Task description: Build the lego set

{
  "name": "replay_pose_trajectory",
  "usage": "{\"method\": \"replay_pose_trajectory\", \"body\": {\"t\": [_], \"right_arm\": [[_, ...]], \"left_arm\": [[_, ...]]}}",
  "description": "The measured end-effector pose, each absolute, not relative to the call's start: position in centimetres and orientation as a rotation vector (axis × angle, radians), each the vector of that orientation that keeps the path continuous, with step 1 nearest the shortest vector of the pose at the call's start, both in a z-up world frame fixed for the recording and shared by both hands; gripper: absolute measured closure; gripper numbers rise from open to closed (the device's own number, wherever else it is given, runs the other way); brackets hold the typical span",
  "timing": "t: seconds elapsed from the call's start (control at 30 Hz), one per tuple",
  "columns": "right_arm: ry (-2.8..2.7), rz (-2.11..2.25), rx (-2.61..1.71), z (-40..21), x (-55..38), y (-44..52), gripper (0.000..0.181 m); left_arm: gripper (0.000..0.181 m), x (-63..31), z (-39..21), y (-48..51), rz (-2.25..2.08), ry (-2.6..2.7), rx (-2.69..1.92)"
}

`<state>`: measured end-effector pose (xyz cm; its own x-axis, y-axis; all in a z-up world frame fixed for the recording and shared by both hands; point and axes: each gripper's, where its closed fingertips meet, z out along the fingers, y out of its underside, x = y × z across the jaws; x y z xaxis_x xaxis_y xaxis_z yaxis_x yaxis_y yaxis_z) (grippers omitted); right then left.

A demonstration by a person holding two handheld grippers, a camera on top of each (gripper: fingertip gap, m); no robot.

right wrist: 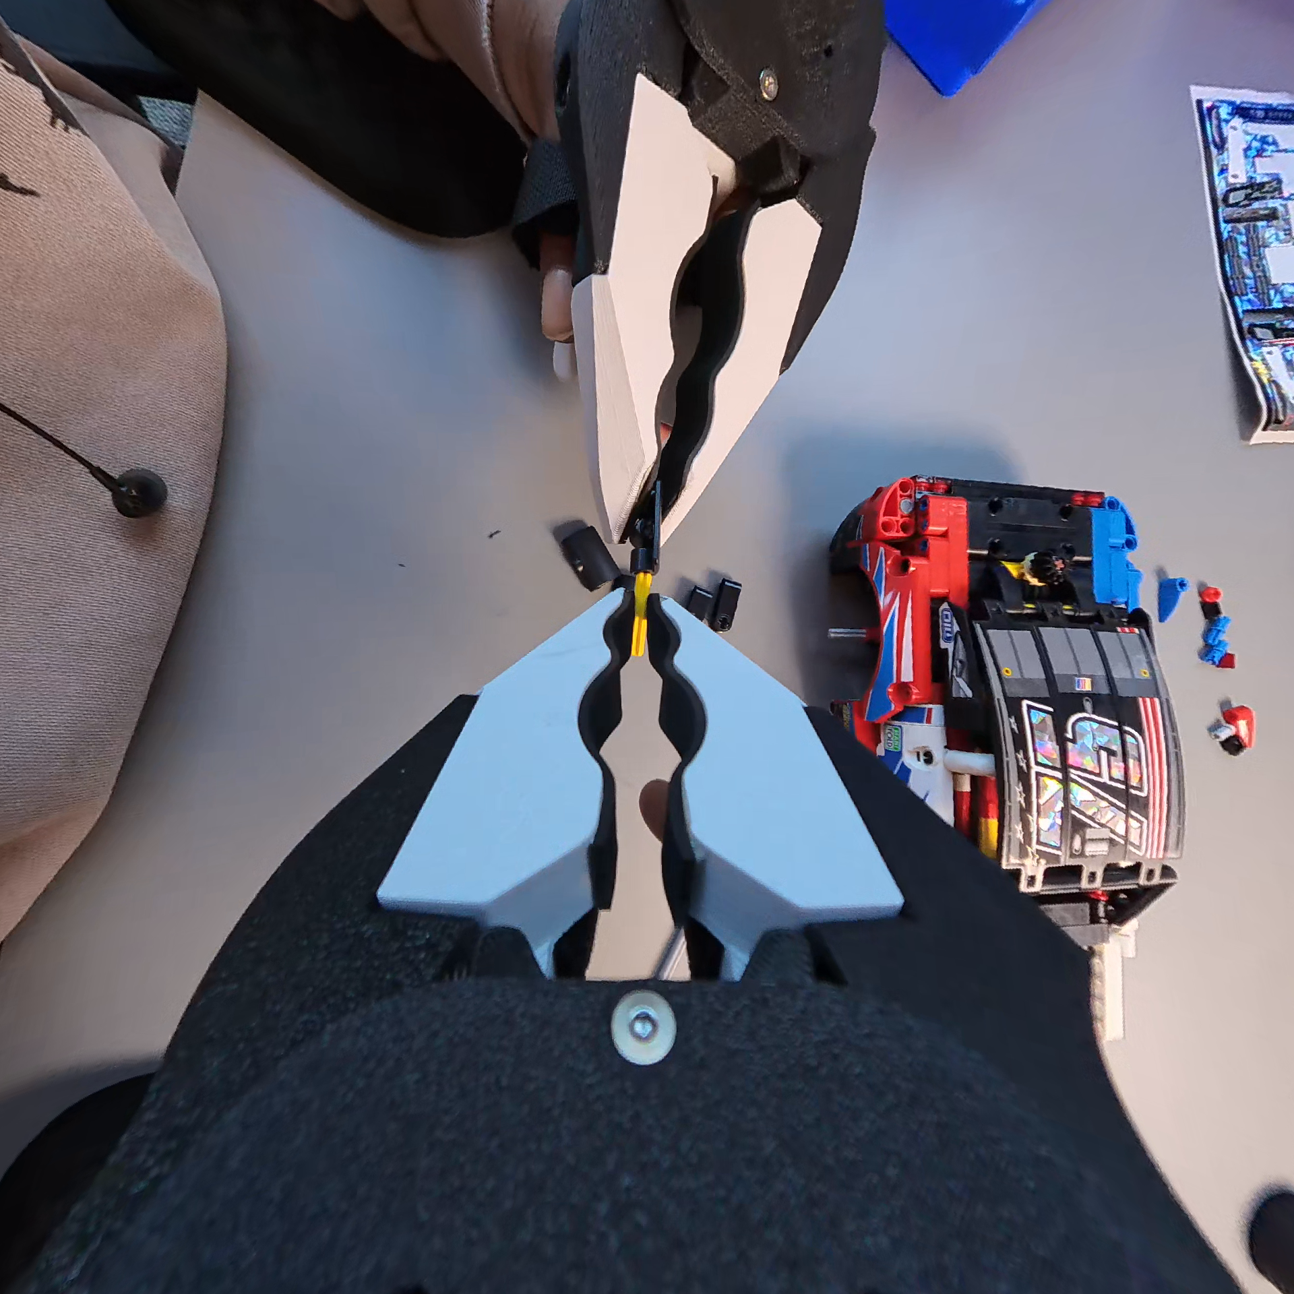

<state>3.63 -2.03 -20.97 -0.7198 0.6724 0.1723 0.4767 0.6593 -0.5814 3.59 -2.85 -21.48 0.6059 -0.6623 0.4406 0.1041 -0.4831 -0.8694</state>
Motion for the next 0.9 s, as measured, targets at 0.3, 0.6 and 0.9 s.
{"method": "replay_pose_trajectory", "body": {"t": [0.3, 0.6, 0.9], "right_arm": [[-2.511, 0.697, -0.849, -20.83, 4.12, -2.38, 0.18], [-2.466, 0.637, -0.743, -20.8, 4.15, -2.34, 0.18], [-2.462, 0.683, -0.74, -21.28, 3.97, -2.37, 0.181]], "left_arm": [[0.176, 3.97, -21.31, -3.09, -0.995, 0.479, -1.844], [0.177, 4.21, -21.05, -3.07, -1.3, 0.269, -1.847], [0.177, 4.19, -21.49, -3.03, -1.345, 0.199, -1.896]]}}
